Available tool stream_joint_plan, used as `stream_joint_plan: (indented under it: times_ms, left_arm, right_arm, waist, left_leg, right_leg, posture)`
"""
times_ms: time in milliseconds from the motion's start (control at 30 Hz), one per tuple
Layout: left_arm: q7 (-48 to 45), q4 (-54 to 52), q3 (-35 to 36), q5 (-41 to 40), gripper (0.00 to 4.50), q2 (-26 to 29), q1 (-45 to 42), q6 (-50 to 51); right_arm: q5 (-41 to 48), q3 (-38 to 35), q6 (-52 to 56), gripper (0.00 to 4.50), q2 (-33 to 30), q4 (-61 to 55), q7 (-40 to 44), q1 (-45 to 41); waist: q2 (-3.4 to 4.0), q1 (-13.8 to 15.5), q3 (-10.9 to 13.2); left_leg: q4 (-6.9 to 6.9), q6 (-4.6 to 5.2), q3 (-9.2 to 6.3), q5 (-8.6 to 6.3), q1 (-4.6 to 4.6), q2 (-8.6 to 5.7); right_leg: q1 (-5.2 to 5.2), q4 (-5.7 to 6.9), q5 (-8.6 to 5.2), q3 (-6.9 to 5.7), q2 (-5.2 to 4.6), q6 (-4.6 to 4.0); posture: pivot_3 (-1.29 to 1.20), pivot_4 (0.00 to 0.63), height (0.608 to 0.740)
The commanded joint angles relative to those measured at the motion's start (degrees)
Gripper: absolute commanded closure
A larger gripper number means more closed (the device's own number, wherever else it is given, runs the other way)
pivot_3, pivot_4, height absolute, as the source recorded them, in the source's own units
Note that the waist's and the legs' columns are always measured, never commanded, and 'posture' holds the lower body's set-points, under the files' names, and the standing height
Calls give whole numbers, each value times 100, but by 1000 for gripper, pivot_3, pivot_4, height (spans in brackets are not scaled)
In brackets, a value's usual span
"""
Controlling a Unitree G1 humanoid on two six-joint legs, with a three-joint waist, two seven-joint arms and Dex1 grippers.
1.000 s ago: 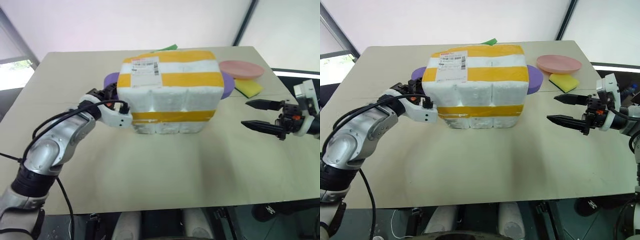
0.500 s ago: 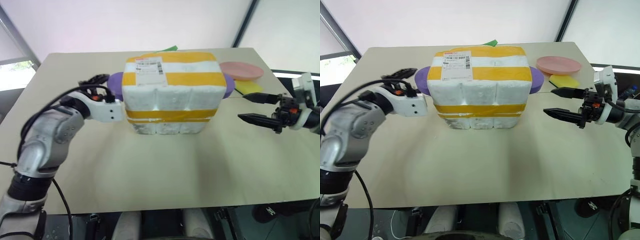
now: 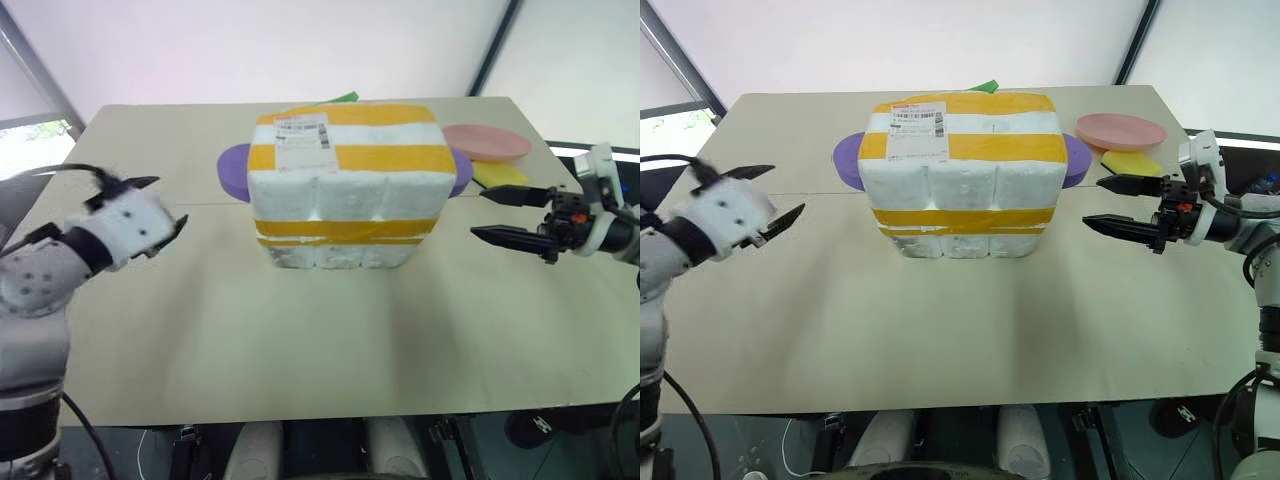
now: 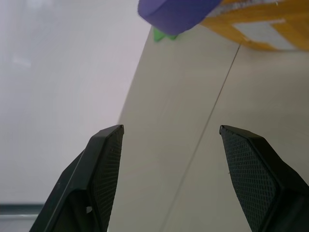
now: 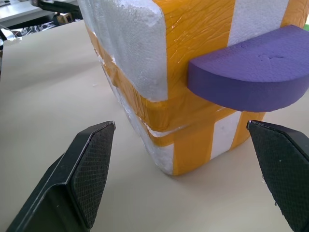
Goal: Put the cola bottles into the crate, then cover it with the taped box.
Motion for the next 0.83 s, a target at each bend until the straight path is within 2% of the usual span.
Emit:
stream_joint_plan:
  times_ms: [33, 133, 267, 367, 500, 567, 667, 833]
  left_arm:
    - [-125, -388, 1224, -2353, 1196, -226, -641, 2308]
    - [133, -246, 1845, -3240, 1196, -181, -928, 3159]
    - [417, -105, 2389, -4006, 1196, -5, -926, 3813]
    - [414, -99, 2628, -4384, 1196, 209, -594, 3894]
    - [-193, -37, 3012, -4966, 1196, 714, 328, 3983]
    - [-585, 17, 3114, -4985, 1196, 970, 906, 3758]
    - [-886, 152, 3018, -4578, 1196, 1220, 1527, 3046]
    - [-925, 503, 2828, -4389, 1196, 1441, 1661, 2425]
  right_arm:
    - [5, -40, 33, 0, -57, -85, -15, -212]
    - [-62, 16, 34, 0, -54, 64, -61, -327]
    - [-101, 50, 80, 0, -63, 139, -40, -407]
    - [-127, 78, 125, 0, -56, 141, -49, -438]
    - [-157, 122, 160, 0, -47, 117, -44, -445]
    - [-180, 134, 142, 0, -43, 151, -16, -433]
    - [-214, 151, 74, 0, -80, 201, 142, -336]
    - [-269, 124, -46, 0, -103, 363, 292, -290]
  waist:
    - [-3, -8, 2]
    - [-2, -52, 1]
    - [-2, -123, 1]
    - [-2, -166, 1]
    - [-2, -176, 2]
    - [-2, -164, 2]
    - [-1, -138, 2]
    - [-1, -111, 2]
  left_leg:
    - [2, 0, -2, 0, -1, 0]
    - [2, 0, -7, 0, 6, 0]
    - [-1, 0, -7, 0, 7, 0]
    - [-1, -1, -7, 0, 6, 0]
    - [-5, -1, -6, -1, 6, 0]
    - [-6, -2, -6, -1, 6, 0]
    - [-6, -3, -4, -2, 6, 0]
    - [-5, -5, -1, -3, 4, 0]
  right_leg:
    - [0, 2, 0, -1, 1, 2]
    - [4, 4, -2, -4, 3, 6]
    - [4, 3, -3, -4, 3, 5]
    - [5, 2, -4, -3, 3, 4]
    - [0, 1, -16, -2, 3, -17]
    - [0, 1, -21, -1, 3, -28]
    - [0, -2, -30, -1, 0, -43]
    - [1, -9, -30, -2, -5, -43]
  posture:
    - [0, 150, 740]
    - [0, 150, 740]
    - [0, 150, 740]
    - [0, 150, 740]
    - [0, 150, 740]
    - [0, 150, 740]
    - [0, 150, 740]
    - [0, 150, 740]
